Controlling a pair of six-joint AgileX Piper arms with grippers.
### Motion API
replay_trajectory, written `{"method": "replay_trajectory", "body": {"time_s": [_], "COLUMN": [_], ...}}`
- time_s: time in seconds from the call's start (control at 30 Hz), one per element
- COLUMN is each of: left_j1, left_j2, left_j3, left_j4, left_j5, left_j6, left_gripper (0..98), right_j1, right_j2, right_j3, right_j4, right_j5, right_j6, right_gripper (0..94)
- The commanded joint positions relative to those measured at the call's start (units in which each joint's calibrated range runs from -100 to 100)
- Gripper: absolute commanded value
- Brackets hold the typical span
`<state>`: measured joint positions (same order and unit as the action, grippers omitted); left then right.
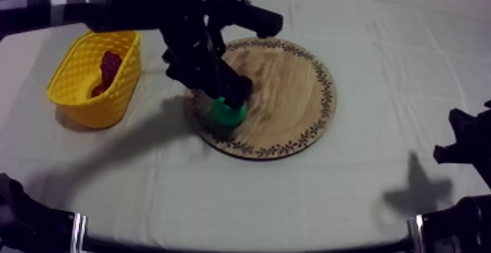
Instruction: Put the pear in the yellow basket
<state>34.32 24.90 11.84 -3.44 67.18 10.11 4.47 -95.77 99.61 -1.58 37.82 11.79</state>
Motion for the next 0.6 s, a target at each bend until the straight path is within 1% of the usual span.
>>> {"method": "replay_trajectory", "body": {"time_s": [0.0,0.57], "left_j1": [0.2,0.9], "left_j2": [1.4,11.3], "left_j3": [-0.7,-8.1], "left_j4": [0.09,0.05], "left_j5": [0.1,1.0], "left_j6": [0.1,0.8], "left_gripper": [88.8,82.4], "right_j1": [0.0,0.0], "right_j2": [0.0,0.0], "right_j3": [0.1,0.1], "right_j4": [0.0,0.0], "right_j5": [0.0,0.0], "right_j6": [0.0,0.0], "right_gripper": [0.5,0.5]}}
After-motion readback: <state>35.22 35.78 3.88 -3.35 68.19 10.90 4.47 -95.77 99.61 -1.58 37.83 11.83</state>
